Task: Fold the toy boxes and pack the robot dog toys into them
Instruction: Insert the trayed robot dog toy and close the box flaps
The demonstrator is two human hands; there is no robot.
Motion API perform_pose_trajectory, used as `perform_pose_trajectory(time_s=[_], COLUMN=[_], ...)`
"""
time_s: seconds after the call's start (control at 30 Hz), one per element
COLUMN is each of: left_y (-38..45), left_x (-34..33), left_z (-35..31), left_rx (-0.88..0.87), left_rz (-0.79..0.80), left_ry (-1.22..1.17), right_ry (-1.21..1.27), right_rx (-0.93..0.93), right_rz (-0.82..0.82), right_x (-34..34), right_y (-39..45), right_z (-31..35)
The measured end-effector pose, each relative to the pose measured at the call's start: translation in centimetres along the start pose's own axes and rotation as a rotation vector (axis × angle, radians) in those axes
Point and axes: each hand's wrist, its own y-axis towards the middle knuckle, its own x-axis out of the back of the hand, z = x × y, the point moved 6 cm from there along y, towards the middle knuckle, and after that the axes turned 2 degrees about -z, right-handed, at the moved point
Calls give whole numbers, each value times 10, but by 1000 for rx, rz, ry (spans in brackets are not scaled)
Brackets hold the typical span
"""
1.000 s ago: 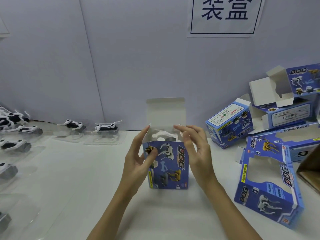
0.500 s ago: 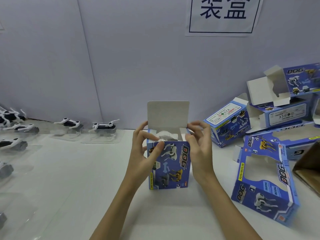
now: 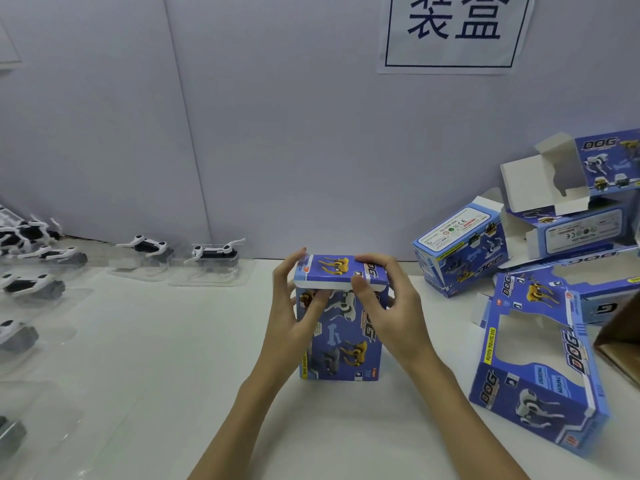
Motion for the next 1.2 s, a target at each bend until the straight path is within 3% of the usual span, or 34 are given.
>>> perform_pose_trajectory(time_s=[0.07, 0.13, 0.27, 0.47, 0.73, 1.0, 1.2], left_y=[-6, -12, -20, -16, -11, -15, -15], left_x=[6, 7, -6, -3, -1, -5, -5], left_z=[-4, -10, -15, -21, -17, -26, -23], left_rx=[-46, -181, -282, -386, -452, -511, -523], left_rz=[-125, -188, -107, -83, 164, -35, -45], left_ry=[124, 404, 733, 846, 852, 797, 876], right_ry=[-13, 13, 151, 269, 131, -119, -40], right_rx=[0, -20, -81, -152, -198, -5, -28], right_rz=[-34, -97, -180, 22, 103, 252, 285], right_x=[-1, -4, -13, -19, -11, -21, -22], right_y=[-1, -5, -12, -5, 0, -6, -6], right_z=[2, 3, 1, -2, -7, 4, 7])
